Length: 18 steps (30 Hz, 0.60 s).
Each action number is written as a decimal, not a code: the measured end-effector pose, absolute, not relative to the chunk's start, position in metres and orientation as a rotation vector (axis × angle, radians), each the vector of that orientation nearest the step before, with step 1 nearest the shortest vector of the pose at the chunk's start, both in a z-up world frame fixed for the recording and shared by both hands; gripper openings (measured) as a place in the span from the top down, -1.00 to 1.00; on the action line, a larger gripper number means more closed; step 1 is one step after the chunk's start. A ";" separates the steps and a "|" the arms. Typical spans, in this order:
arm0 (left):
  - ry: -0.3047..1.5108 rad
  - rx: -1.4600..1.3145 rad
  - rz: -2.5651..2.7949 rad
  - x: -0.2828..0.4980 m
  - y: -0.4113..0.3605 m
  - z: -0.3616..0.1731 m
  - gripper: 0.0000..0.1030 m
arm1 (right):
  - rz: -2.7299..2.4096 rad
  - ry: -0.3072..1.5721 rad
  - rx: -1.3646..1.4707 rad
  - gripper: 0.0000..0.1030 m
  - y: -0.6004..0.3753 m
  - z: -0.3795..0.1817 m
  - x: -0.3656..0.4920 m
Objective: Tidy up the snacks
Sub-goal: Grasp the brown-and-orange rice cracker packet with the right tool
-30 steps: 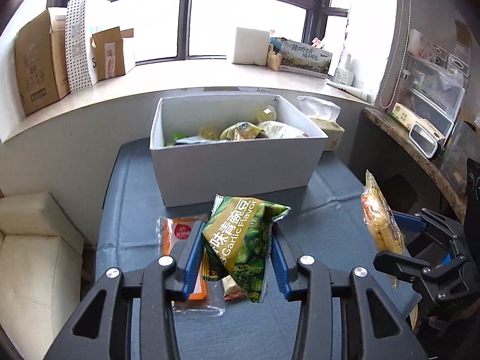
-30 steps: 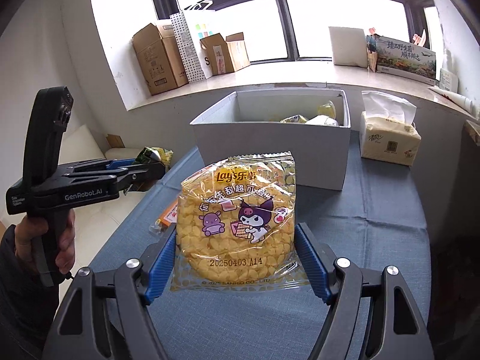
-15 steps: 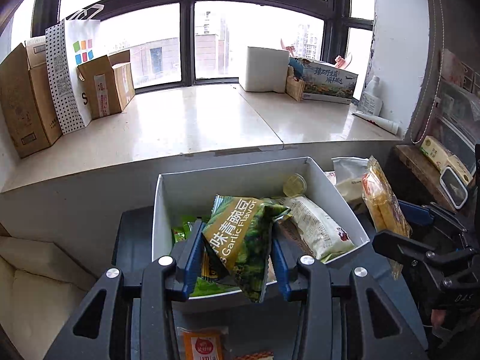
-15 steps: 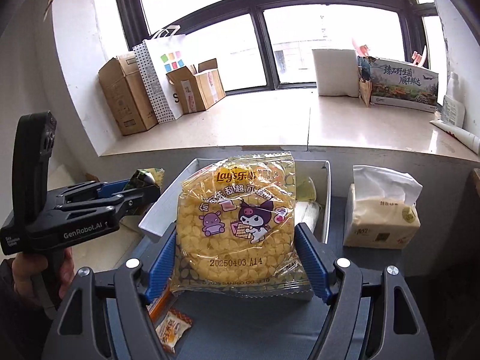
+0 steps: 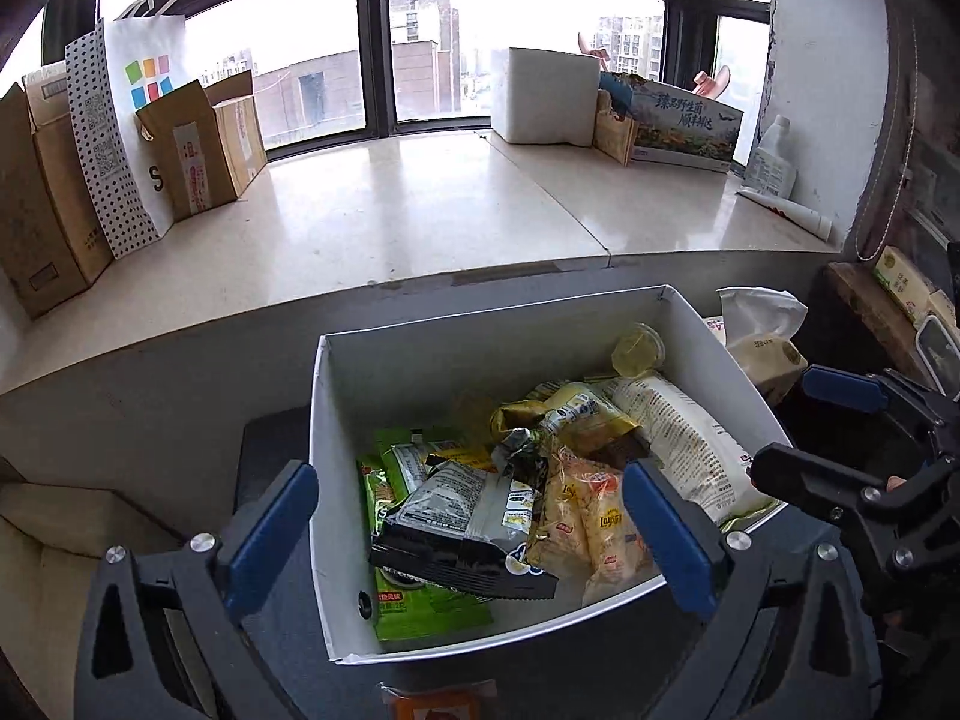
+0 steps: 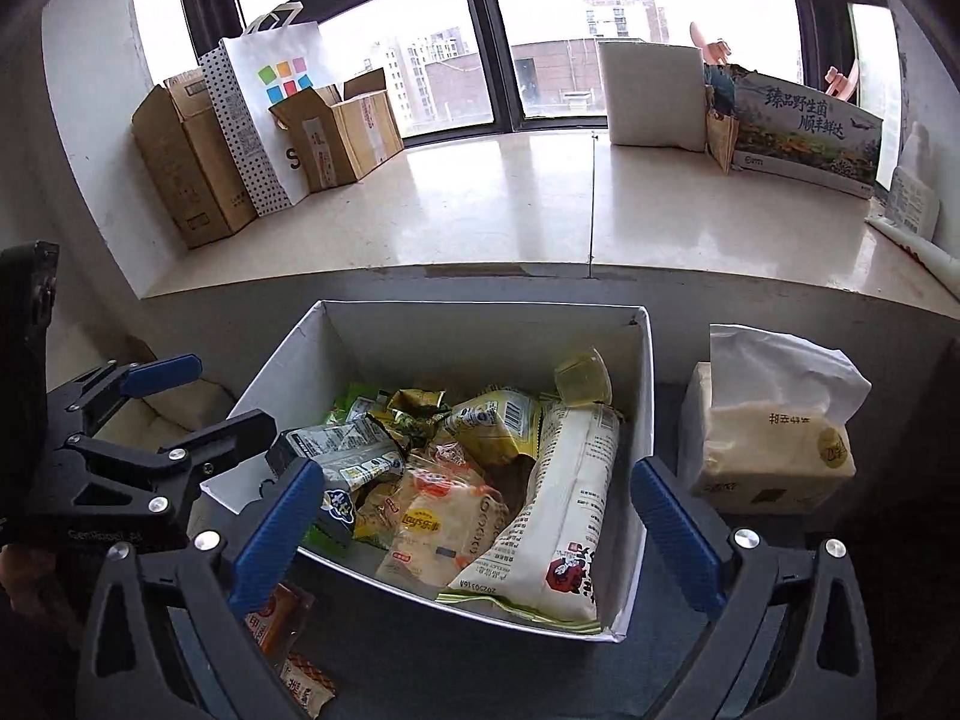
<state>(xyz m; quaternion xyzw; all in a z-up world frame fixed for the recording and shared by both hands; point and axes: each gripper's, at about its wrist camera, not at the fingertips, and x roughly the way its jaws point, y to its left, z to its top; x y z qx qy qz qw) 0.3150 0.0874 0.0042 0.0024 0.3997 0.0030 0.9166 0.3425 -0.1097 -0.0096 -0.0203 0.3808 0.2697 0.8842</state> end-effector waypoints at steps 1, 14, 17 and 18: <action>0.821 0.005 0.007 0.313 0.087 0.005 -1.00 | 0.562 0.784 -0.044 -1.00 -0.110 -0.009 0.340; 0.757 -0.067 -0.035 0.247 0.082 0.037 -1.00 | 0.618 0.698 -0.008 -1.00 -0.131 0.011 0.270; 0.751 -0.053 -0.037 0.225 0.075 0.038 -1.00 | 0.647 0.668 -0.011 -1.00 -0.141 0.009 0.238; 0.745 -0.047 -0.030 0.216 0.073 0.038 -1.00 | 0.650 0.660 -0.021 -1.00 -0.143 0.007 0.228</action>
